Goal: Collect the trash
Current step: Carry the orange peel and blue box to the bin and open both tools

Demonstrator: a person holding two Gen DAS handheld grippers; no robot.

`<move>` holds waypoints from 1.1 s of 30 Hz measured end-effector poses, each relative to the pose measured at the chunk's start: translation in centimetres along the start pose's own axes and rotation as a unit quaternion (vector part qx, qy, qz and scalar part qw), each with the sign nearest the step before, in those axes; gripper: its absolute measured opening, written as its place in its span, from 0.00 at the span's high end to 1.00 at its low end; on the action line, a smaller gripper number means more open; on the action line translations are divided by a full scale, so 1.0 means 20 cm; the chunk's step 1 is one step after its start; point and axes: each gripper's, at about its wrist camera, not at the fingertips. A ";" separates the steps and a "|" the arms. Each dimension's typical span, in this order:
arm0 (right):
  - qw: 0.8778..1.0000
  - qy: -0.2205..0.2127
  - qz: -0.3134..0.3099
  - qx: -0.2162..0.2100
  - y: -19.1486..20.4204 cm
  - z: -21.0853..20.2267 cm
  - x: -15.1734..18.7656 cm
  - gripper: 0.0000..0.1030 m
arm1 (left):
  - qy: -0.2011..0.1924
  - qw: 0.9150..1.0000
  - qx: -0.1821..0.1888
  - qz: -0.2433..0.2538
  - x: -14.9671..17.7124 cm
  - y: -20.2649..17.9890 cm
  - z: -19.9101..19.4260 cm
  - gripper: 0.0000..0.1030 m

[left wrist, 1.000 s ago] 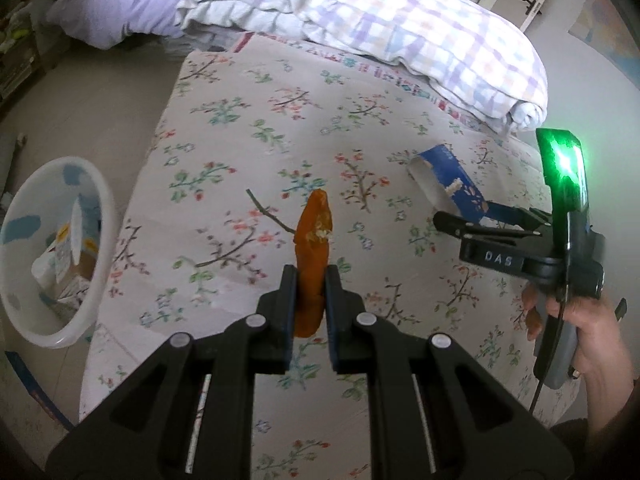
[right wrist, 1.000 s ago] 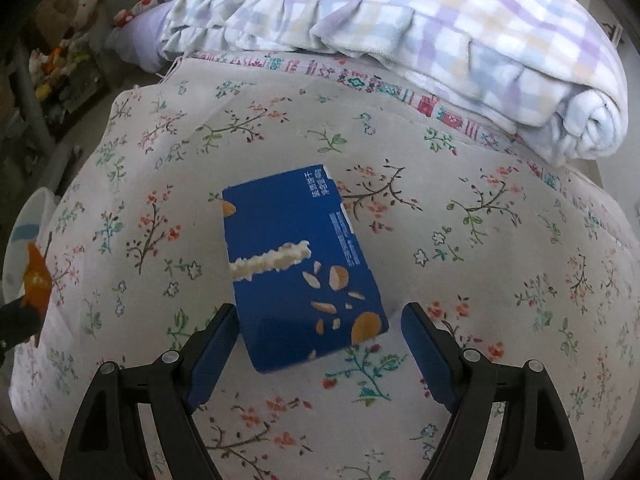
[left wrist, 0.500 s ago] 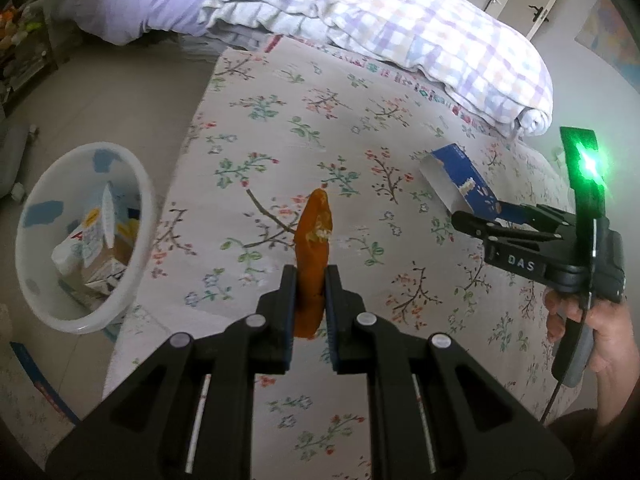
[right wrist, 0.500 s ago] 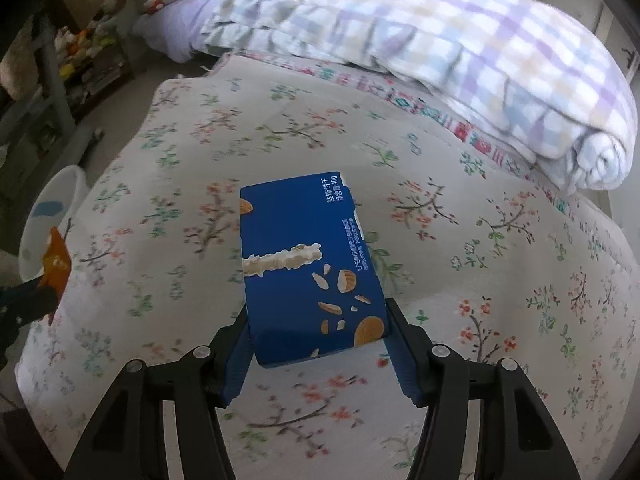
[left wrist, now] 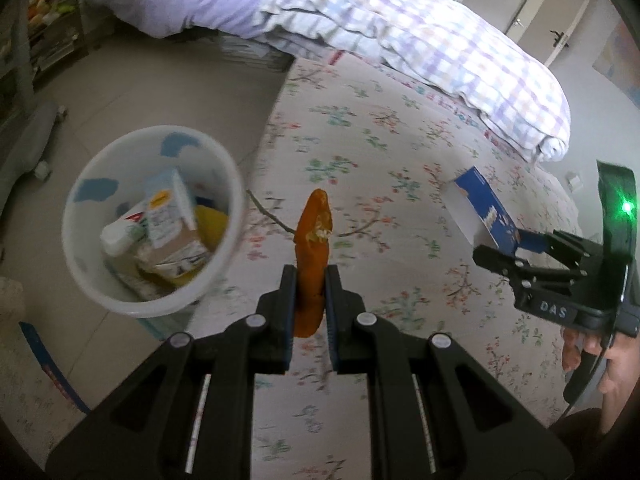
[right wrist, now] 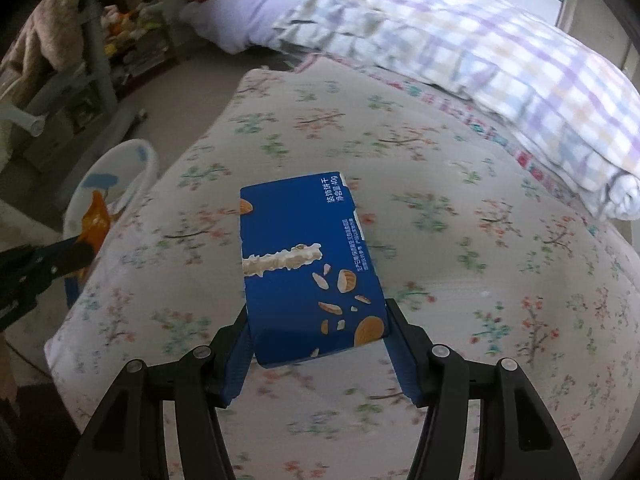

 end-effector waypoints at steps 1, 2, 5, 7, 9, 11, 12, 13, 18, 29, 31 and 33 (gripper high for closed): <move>1.000 0.000 -0.004 -0.004 0.03 0.00 0.00 0.41 | -0.001 1.000 -0.002 -0.003 0.00 0.02 -0.01 0.86; 1.000 0.000 -0.008 -0.007 0.06 -0.01 0.00 0.41 | -0.002 1.000 -0.004 -0.006 0.01 0.05 -0.02 0.86; 1.000 -0.004 -0.021 -0.011 0.14 -0.01 0.01 0.41 | -0.006 1.000 -0.012 -0.018 0.02 0.13 -0.04 0.86; 0.999 -0.005 -0.030 -0.015 0.19 -0.02 0.02 0.41 | -0.008 0.999 -0.017 -0.027 0.02 0.20 -0.06 0.86; 0.999 -0.007 -0.038 -0.020 0.24 -0.02 0.03 0.41 | -0.012 0.999 -0.022 -0.033 0.02 0.26 -0.07 0.86; 0.999 -0.010 -0.044 -0.026 0.29 -0.03 0.03 0.41 | -0.016 0.999 -0.026 -0.041 0.02 0.31 -0.09 0.85; 0.998 -0.012 -0.047 -0.029 0.31 -0.04 0.03 0.41 | -0.018 0.998 -0.029 -0.046 0.02 0.34 -0.09 0.85; 0.998 -0.013 -0.048 -0.032 0.32 -0.04 0.03 0.41 | -0.021 0.998 -0.033 -0.050 0.01 0.36 -0.10 0.85; 0.997 -0.016 -0.053 -0.047 0.40 -0.03 0.04 0.41 | -0.036 0.995 -0.048 -0.076 -0.01 0.48 -0.11 0.85; 0.997 -0.019 -0.043 -0.064 0.52 -0.01 0.03 0.41 | -0.055 0.990 -0.059 -0.117 -0.05 0.64 -0.16 0.29; 0.996 -0.023 -0.046 -0.067 0.55 -0.02 0.02 0.41 | -0.060 0.987 -0.078 -0.128 -0.04 0.67 -0.20 0.23; 0.996 -0.025 -0.048 -0.072 0.59 -0.01 0.00 0.41 | -0.055 0.984 -0.096 -0.143 -0.02 0.72 -0.23 0.15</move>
Point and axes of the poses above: each gripper's, at about its wrist camera, not at the fingertips, and z roughly the way its jaws point, y to its left, x to its underside, and after that the axes turned 3 degrees about x, right-handed
